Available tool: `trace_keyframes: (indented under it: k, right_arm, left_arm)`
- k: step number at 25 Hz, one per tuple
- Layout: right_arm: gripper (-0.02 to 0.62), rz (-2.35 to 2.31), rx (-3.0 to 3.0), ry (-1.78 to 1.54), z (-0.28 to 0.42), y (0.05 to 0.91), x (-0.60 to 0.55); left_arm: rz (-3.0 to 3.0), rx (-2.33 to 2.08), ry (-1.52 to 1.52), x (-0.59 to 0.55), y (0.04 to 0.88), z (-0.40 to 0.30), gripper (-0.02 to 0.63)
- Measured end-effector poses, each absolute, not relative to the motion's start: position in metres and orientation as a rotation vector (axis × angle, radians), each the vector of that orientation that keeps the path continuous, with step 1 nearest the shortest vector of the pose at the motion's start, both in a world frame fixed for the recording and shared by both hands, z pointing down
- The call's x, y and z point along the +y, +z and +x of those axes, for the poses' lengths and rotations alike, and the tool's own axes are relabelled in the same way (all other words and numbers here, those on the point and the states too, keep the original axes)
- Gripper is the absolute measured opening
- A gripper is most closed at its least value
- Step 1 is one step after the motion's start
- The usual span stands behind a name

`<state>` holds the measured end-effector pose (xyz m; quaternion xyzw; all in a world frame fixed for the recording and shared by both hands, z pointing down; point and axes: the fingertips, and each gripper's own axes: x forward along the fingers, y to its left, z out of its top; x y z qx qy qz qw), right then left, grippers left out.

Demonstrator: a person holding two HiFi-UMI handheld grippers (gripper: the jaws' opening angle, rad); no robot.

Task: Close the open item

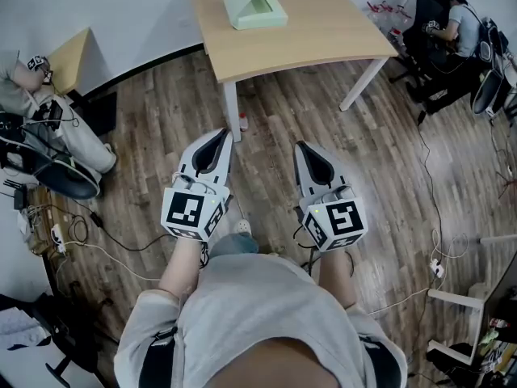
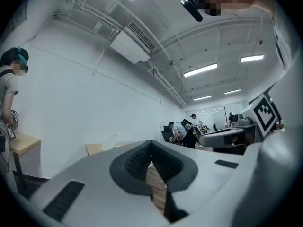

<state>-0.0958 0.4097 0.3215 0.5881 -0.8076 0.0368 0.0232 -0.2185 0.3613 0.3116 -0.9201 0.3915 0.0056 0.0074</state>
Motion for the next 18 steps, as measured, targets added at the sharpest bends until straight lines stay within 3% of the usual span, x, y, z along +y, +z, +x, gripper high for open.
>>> trace_keyframes:
  k: [18]
  right_arm:
    - [0.011, 1.894, -2.49, 0.126, -0.113, 0.327, 0.336]
  left_arm:
    - [-2.896, 1.165, 0.052, 0.283, 0.314, -0.233, 0.015]
